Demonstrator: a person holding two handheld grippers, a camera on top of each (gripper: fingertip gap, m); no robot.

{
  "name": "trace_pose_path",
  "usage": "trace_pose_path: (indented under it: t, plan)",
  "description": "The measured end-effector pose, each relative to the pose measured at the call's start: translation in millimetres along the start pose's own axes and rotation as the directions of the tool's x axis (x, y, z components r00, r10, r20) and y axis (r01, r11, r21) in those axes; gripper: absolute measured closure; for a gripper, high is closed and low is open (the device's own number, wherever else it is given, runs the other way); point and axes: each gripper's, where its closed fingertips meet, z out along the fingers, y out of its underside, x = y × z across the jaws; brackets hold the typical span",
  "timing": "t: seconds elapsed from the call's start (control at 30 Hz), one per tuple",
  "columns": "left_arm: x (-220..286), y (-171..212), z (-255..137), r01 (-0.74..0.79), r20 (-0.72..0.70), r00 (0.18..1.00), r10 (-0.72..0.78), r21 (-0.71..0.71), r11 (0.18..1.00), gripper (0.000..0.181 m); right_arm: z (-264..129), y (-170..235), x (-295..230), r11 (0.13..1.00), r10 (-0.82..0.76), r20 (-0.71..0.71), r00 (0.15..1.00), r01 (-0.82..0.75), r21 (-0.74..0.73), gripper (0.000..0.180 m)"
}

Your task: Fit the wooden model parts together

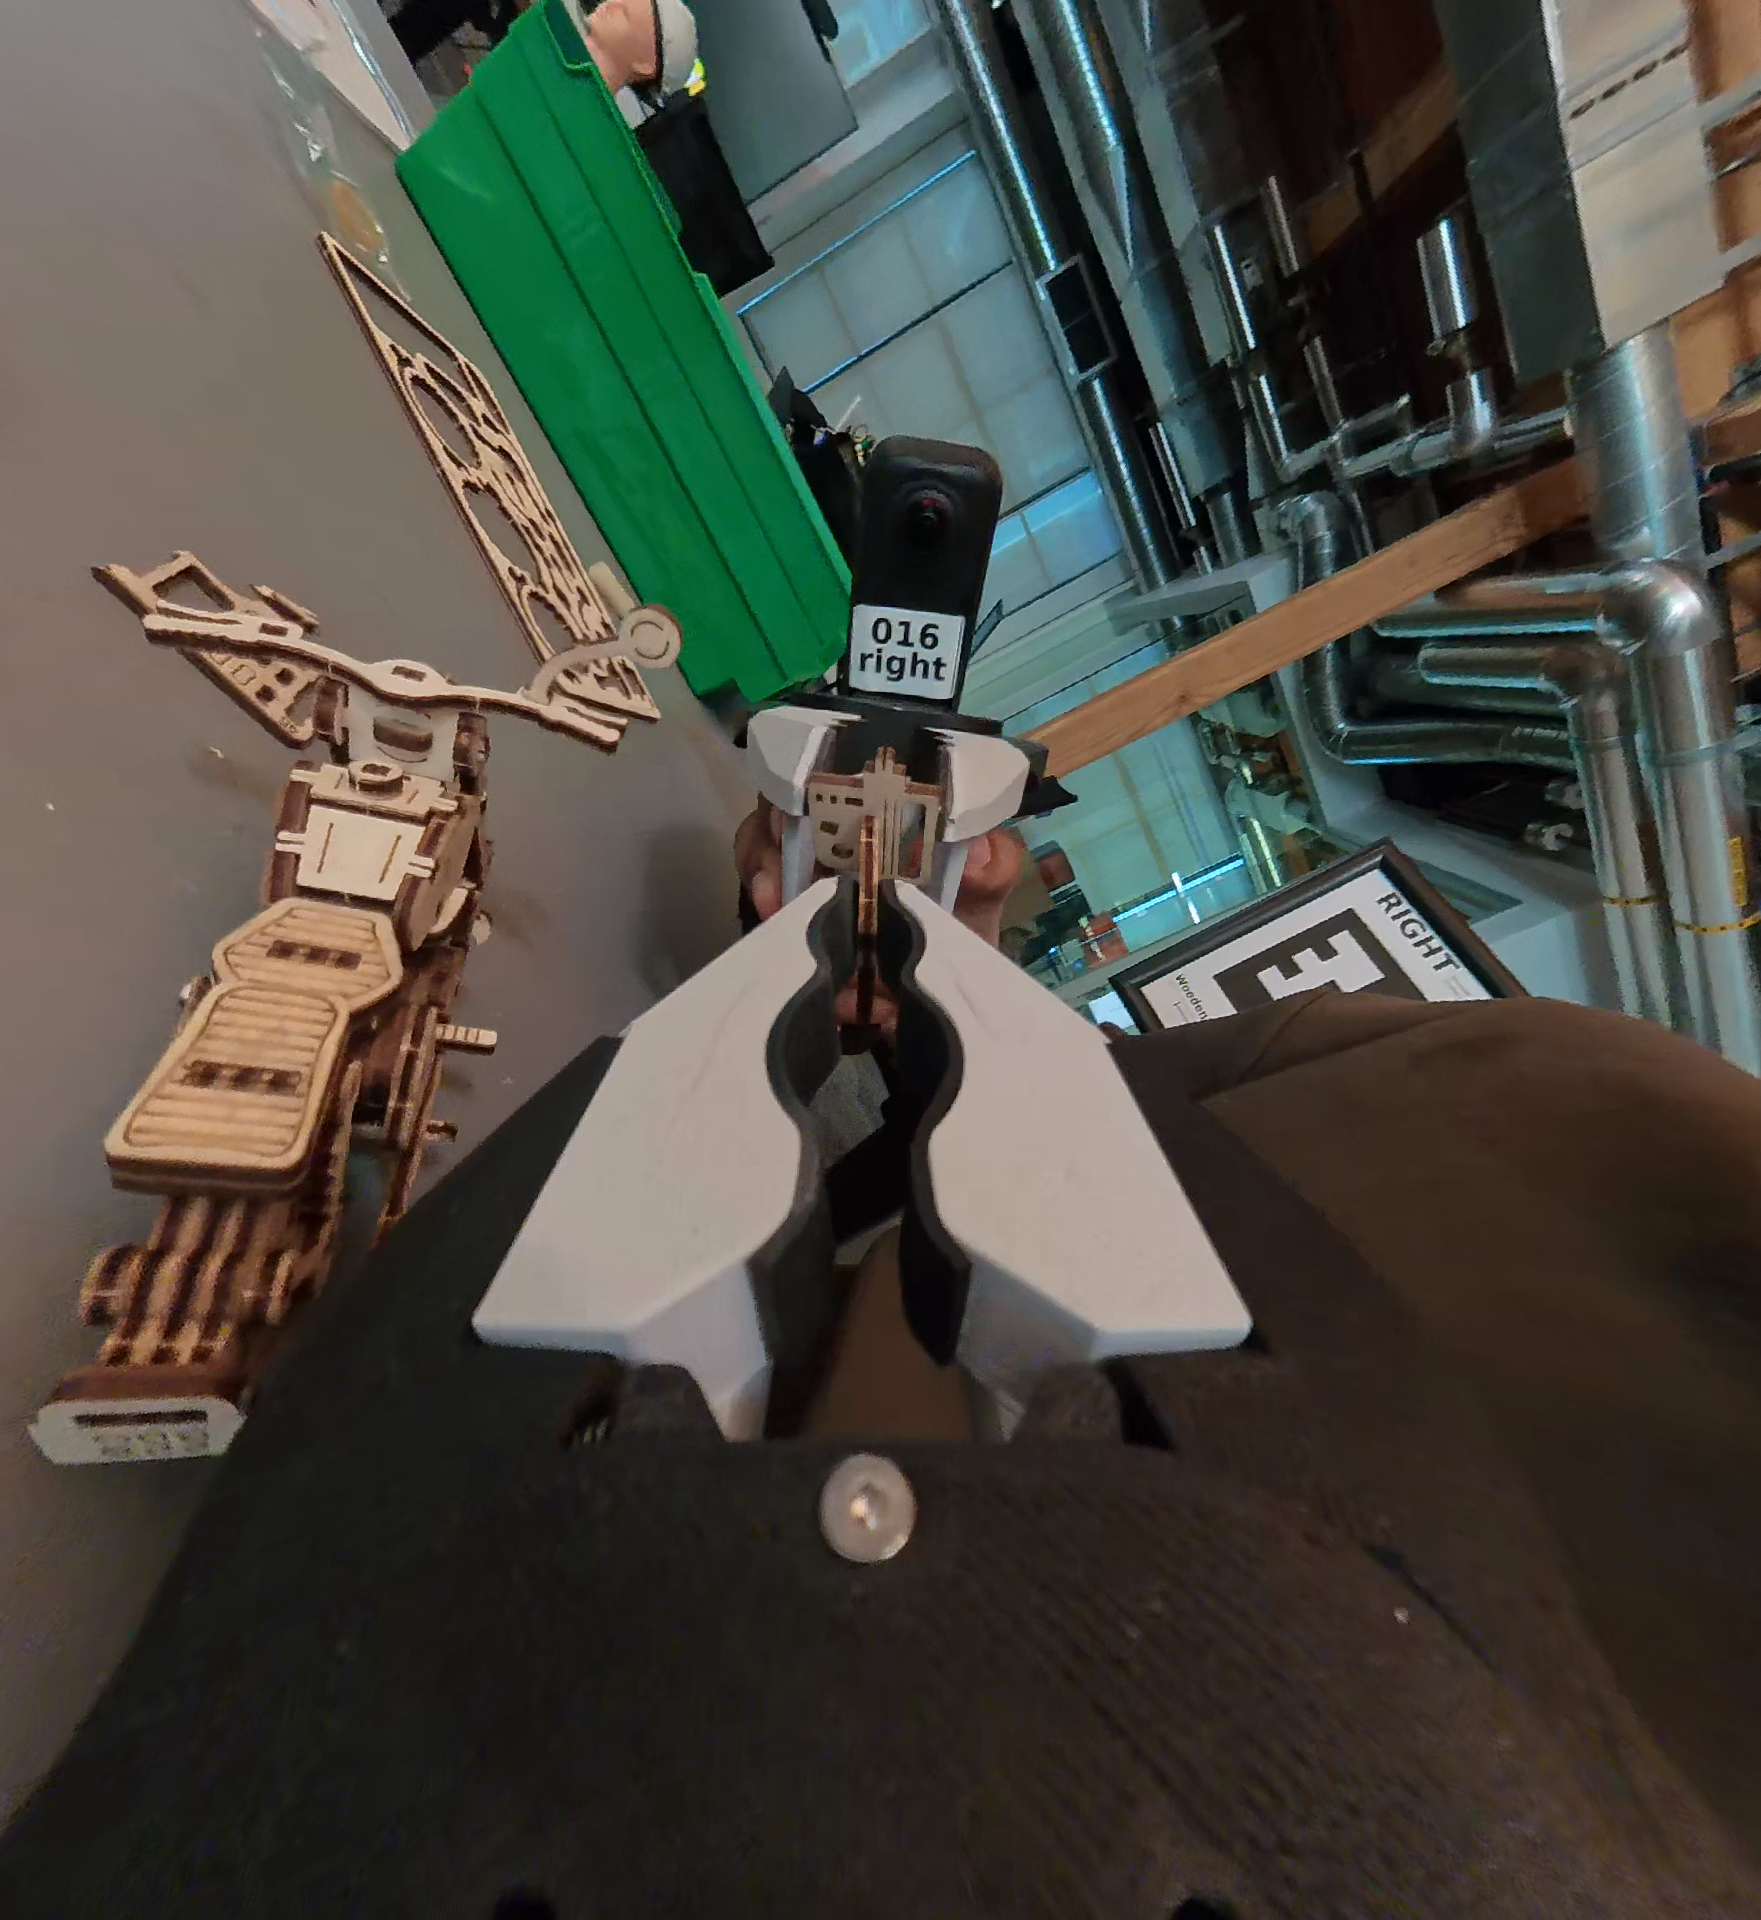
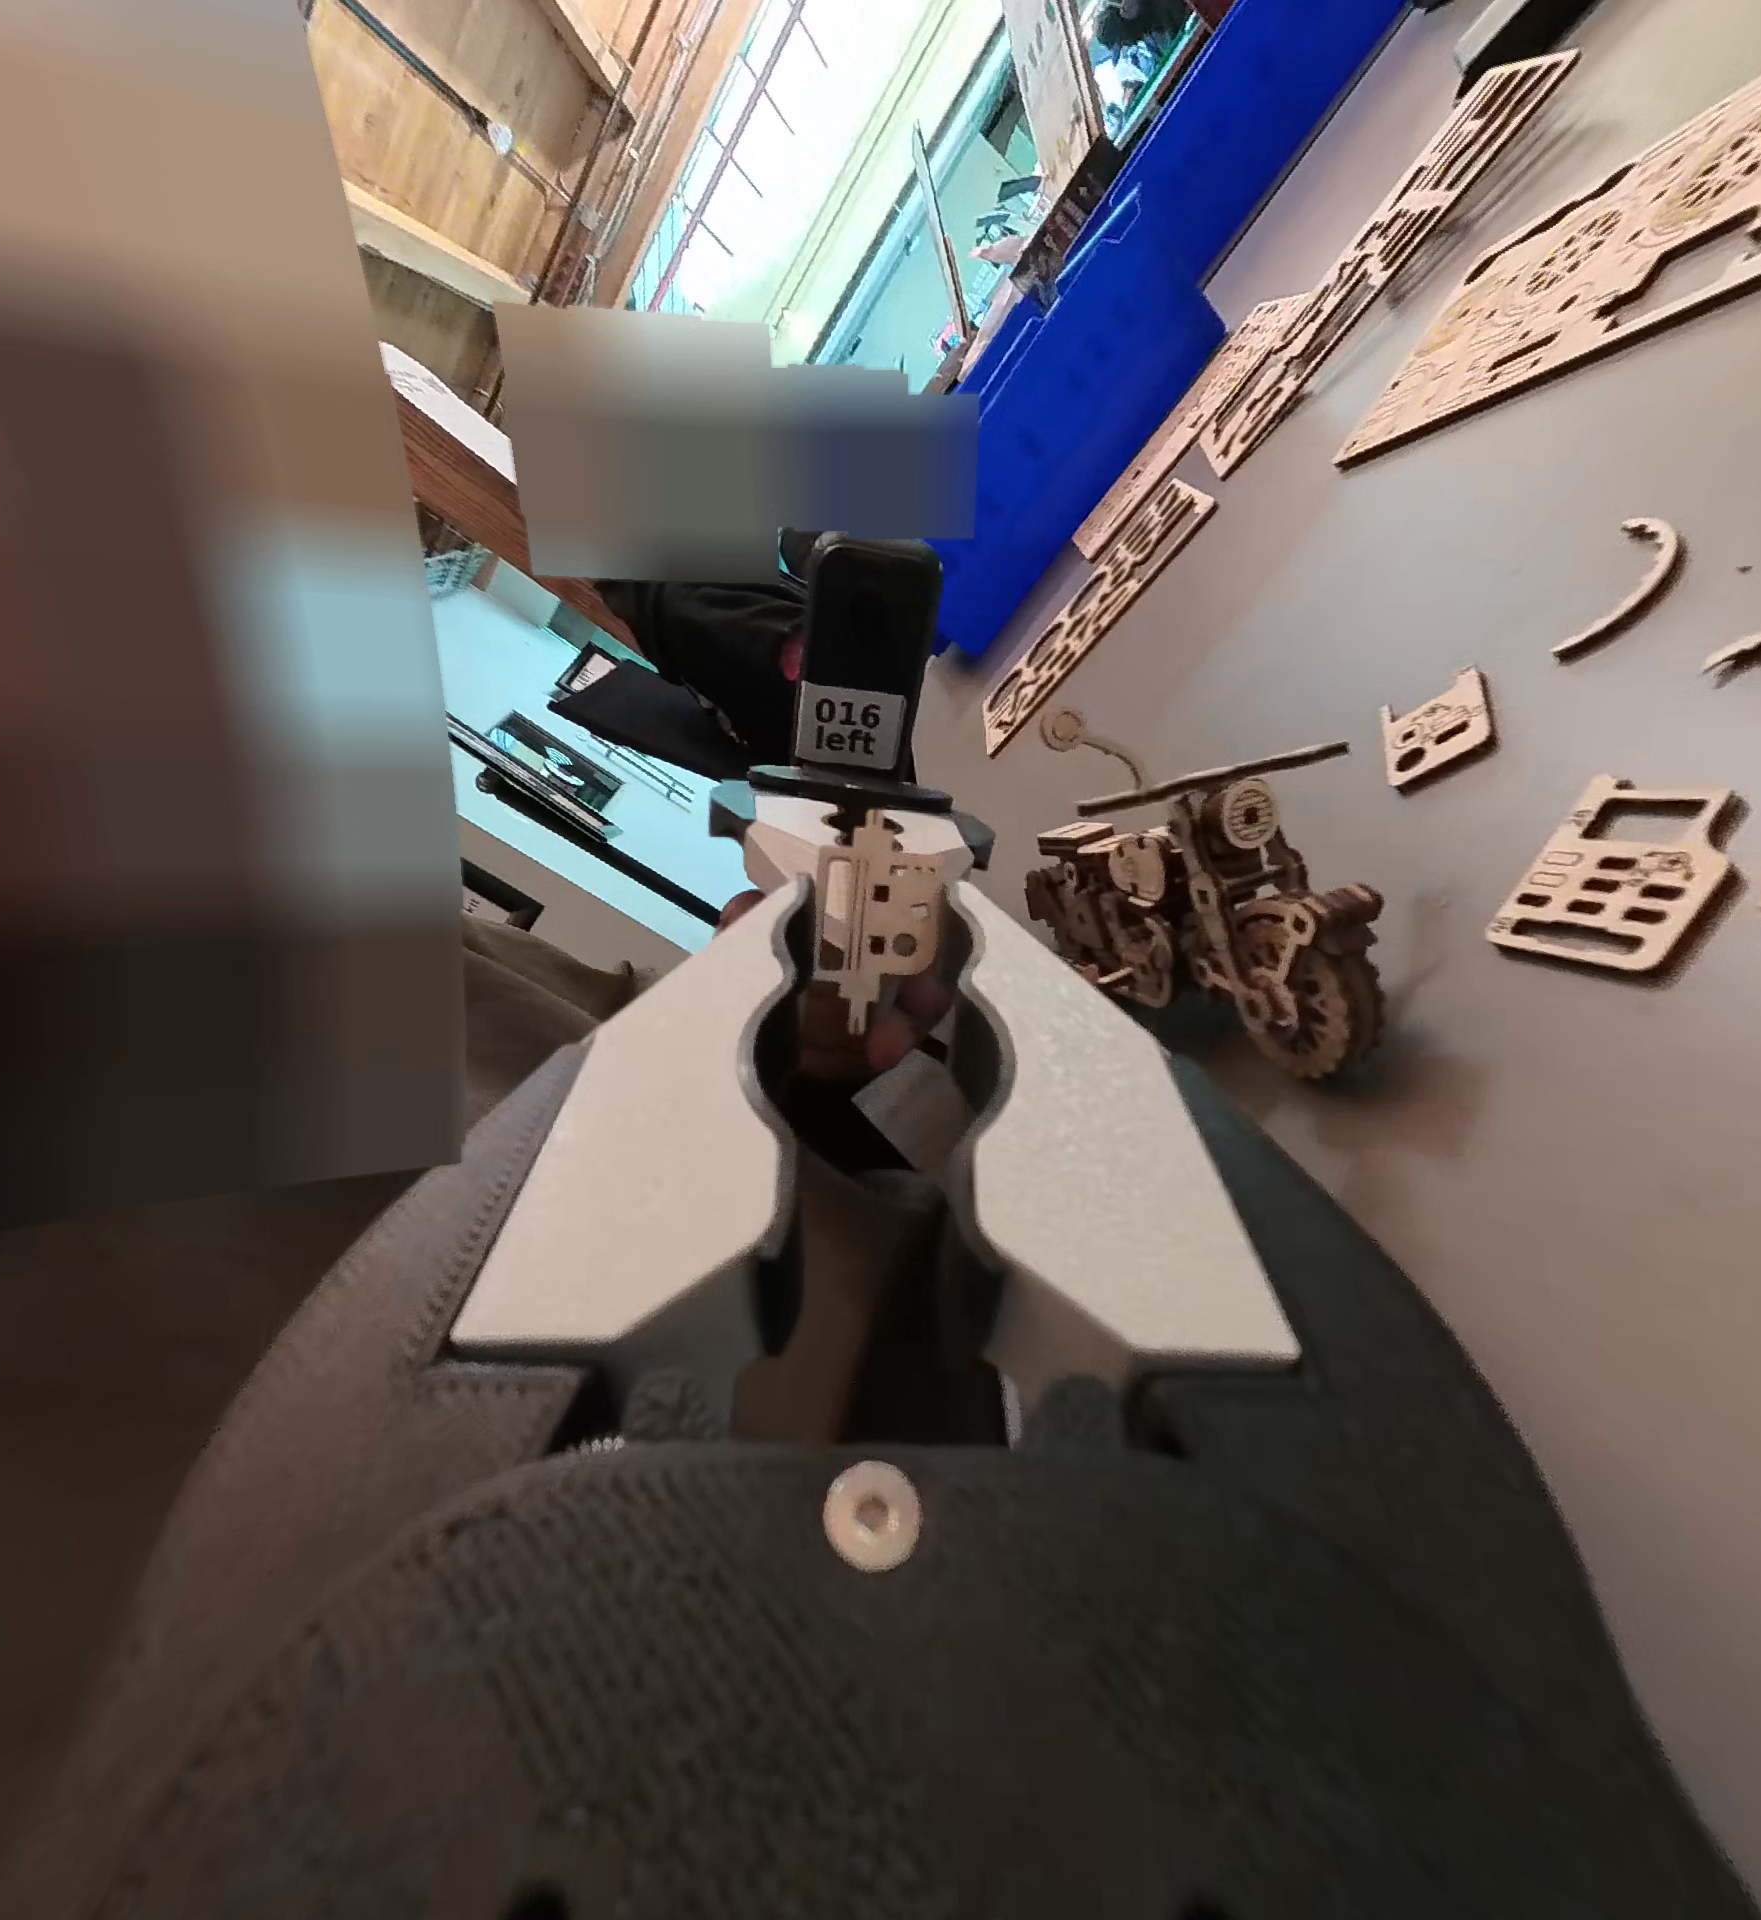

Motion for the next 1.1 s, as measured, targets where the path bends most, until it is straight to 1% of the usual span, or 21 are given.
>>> trace_pose_path:
  t: [0.17, 0.33, 0.5, 0.67, 0.77, 0.93, 1.1]
  plan:
    - [-2, 3, 0, -0.039, 0.023, 0.999, 0.04, -0.025, 0.999, 0.18, 1, 3, 2, 1.0, -0.012, -0.018, 1.0, 0.011, -0.02, 0.156]
    - [-1, 8, 1, -0.083, 0.025, 0.996, 0.085, -0.079, 0.993, 0.18, 1, 8, 0, 0.998, -0.005, -0.007, 1.0, 0.005, -0.068, 0.156]
    - [-3, 12, 2, -0.085, 0.018, 0.996, 0.087, -0.098, 0.992, 0.18, -1, 12, 1, 0.992, -0.032, -0.02, 0.999, 0.03, -0.121, 0.156]
    - [-3, 15, 3, -0.132, 0.025, 0.99, 0.136, -0.126, 0.983, 0.18, -2, 14, 1, 0.99, -0.001, 0.006, 1.0, 0.002, -0.141, 0.156]
    - [-1, 13, 3, -0.109, 0.006, 0.994, 0.11, -0.113, 0.988, 0.18, -2, 11, 0, 0.992, -0.002, 0.013, 1.0, 0.003, -0.123, 0.156]
    - [3, 11, 2, -0.093, -0.022, 0.996, 0.091, -0.09, 0.992, 0.18, -1, 8, -3, 0.994, -0.05, 0.014, 0.999, 0.051, -0.092, 0.156]
    - [4, 10, 2, -0.086, -0.037, 0.996, 0.083, -0.08, 0.993, 0.18, -1, 5, -3, 0.996, -0.054, 0.004, 0.999, 0.054, -0.073, 0.149]
